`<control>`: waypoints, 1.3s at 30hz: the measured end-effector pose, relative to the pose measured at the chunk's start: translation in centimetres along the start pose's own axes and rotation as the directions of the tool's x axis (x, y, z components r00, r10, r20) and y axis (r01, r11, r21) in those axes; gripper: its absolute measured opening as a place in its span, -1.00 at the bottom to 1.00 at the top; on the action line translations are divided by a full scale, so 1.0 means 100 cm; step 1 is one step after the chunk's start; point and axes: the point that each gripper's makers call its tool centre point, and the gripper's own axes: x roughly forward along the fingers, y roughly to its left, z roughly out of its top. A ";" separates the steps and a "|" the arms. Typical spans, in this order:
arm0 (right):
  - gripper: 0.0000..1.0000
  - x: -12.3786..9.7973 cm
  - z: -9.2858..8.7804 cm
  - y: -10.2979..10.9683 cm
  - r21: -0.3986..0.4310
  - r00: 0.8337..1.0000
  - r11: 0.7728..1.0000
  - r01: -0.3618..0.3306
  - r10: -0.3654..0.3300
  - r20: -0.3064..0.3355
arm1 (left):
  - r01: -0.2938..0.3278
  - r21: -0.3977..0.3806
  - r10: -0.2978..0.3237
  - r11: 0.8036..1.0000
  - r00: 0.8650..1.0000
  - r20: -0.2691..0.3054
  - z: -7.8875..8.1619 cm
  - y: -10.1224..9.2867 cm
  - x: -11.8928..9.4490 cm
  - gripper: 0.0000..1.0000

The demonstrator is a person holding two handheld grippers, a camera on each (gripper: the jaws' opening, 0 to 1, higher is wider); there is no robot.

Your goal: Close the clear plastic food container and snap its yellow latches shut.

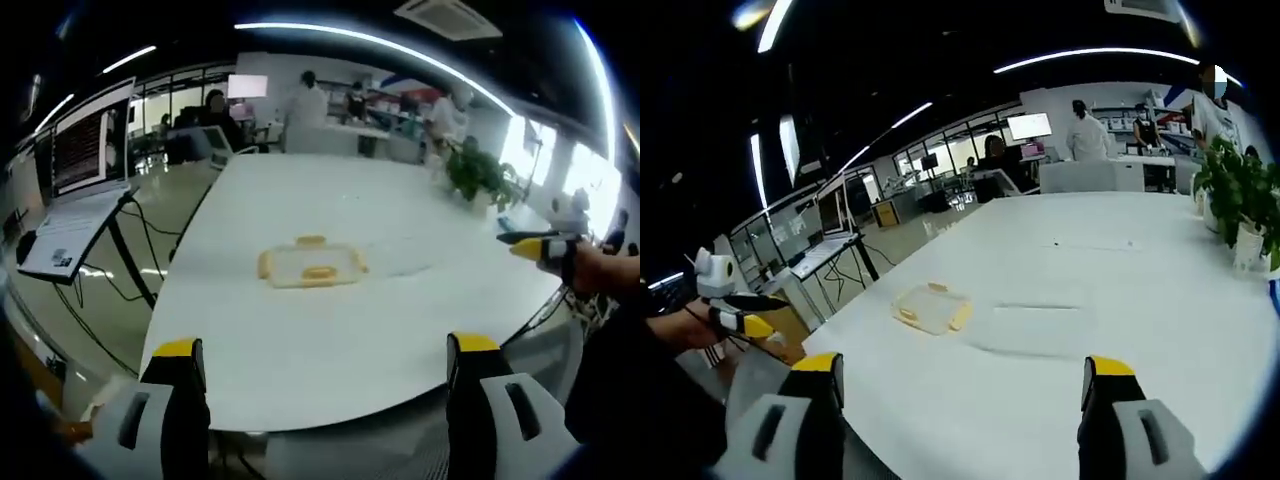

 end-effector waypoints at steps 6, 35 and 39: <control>0.99 -0.002 -0.004 -0.005 -0.007 1.000 1.000 0.003 -0.003 -0.014 | -0.003 -0.010 0.003 1.000 1.000 0.005 0.000 0.000 0.000 0.98; 0.99 -0.012 -0.008 -0.031 0.015 0.998 0.998 0.054 -0.054 -0.017 | -0.006 -0.013 0.006 1.000 1.000 -0.005 -0.001 -0.003 0.008 0.98; 0.99 -0.011 -0.015 -0.032 0.012 0.998 0.998 0.062 -0.061 -0.030 | -0.007 -0.013 0.007 1.000 1.000 -0.004 0.000 -0.002 0.010 0.98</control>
